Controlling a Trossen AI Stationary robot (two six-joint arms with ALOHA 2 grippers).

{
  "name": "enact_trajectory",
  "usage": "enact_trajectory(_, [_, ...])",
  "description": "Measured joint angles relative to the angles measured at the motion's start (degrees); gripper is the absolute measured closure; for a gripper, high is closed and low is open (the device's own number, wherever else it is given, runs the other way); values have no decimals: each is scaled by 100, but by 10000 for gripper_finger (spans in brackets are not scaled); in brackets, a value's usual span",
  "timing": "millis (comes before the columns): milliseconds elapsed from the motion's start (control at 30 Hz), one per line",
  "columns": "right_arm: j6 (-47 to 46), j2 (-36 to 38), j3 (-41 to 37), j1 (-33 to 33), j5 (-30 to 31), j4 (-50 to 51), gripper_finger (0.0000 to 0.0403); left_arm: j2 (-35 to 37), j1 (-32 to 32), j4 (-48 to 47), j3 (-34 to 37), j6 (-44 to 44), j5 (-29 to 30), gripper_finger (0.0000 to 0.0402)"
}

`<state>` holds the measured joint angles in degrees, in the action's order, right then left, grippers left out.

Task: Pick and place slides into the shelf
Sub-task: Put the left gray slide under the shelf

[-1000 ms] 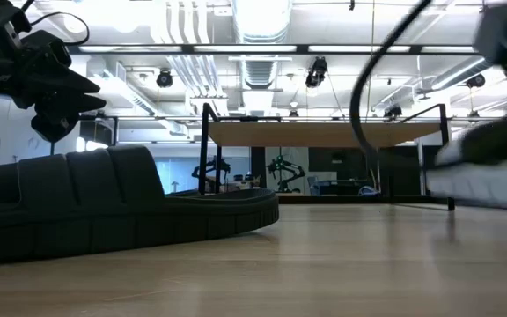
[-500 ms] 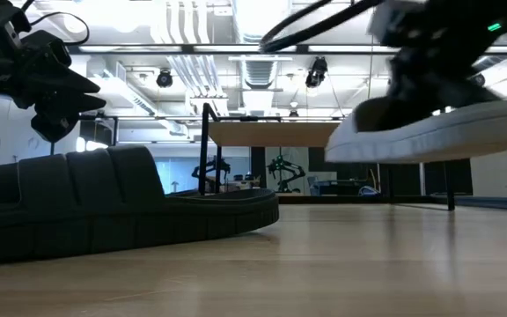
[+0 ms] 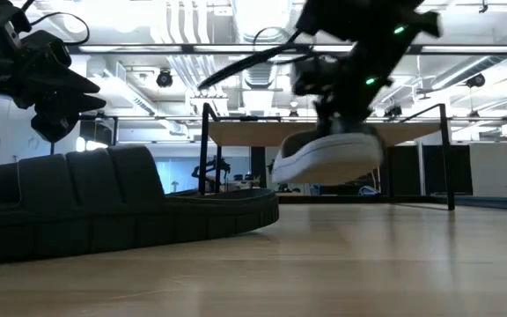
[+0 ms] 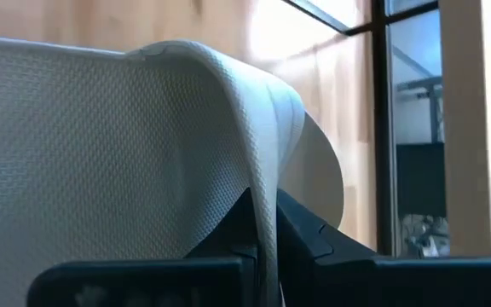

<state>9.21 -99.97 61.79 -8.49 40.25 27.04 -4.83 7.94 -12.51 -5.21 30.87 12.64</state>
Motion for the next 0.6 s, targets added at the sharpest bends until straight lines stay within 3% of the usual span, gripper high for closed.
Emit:
enact_trajectory(300, [0,-570,111,290,127,-221,390,-1,0,4,4,-1,-2,293])
enact_trajectory(600, [1,-672,45,320,223,-213,375,-1,0,11,9,0,1,293])
